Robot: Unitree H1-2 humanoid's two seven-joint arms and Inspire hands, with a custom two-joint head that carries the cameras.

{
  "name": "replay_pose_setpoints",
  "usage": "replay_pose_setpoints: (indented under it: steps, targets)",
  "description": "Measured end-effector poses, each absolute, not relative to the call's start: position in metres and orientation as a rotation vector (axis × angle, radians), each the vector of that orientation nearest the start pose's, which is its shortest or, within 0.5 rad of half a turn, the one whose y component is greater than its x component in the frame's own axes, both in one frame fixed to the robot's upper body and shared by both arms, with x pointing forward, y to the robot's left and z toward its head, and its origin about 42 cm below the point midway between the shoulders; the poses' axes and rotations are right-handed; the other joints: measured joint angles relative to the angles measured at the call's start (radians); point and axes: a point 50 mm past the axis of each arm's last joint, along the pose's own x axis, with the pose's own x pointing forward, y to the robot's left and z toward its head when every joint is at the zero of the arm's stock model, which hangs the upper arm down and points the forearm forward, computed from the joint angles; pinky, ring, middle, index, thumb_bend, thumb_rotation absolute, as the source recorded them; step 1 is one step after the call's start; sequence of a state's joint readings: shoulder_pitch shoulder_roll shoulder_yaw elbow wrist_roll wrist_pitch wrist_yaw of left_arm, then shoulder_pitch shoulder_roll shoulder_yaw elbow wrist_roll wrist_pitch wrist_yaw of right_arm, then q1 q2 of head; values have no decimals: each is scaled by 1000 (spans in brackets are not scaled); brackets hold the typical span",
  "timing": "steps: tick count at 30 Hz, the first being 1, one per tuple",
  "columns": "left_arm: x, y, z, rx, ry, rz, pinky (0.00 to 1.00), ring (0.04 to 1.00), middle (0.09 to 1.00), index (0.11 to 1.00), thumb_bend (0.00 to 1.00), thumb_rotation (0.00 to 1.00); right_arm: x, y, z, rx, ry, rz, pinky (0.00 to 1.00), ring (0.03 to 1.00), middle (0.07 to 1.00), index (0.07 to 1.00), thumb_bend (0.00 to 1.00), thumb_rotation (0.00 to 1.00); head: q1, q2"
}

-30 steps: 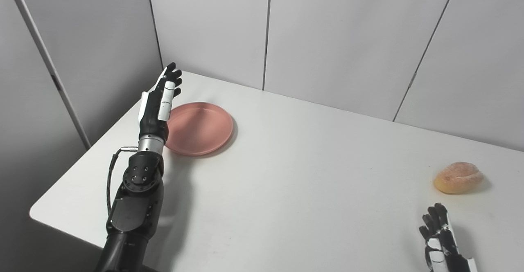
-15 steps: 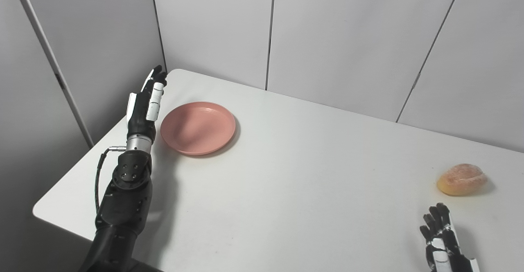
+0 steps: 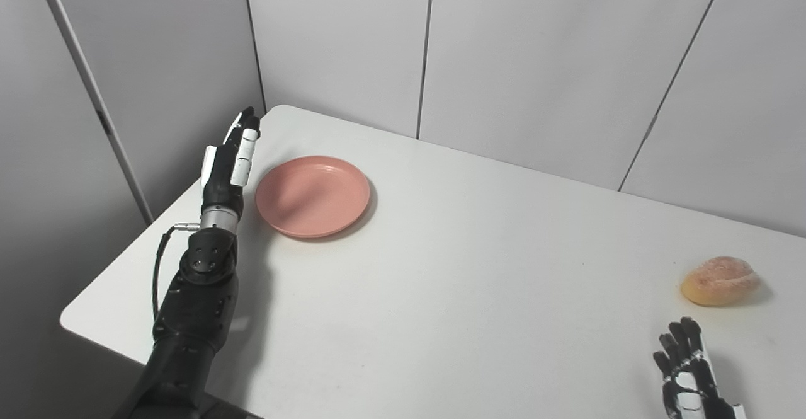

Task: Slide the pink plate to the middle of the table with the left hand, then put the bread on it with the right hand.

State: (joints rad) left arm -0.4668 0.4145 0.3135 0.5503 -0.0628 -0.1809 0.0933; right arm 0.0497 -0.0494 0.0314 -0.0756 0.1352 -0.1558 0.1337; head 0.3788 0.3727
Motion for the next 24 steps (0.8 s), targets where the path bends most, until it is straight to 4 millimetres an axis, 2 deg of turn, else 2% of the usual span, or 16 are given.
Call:
replay_pose_setpoints:
  steps: [4,10,24]
  targets:
    - [411,434,177,199,-176,430,959,924,926,903,684,1000,266,-214,115,75,-189,150,1000,1000,1000,1000,410,841,-1,3]
    - [412,432,176,206,-172,425,941,906,913,884,735,1000,264,-214,115,72,-191,149,1000,1000,1000,1000,430,832,2,9]
    - [412,425,159,215,-145,399,952,924,924,902,688,1000,262,-214,117,60,-195,148,1000,1000,1000,1000,442,861,3,22]
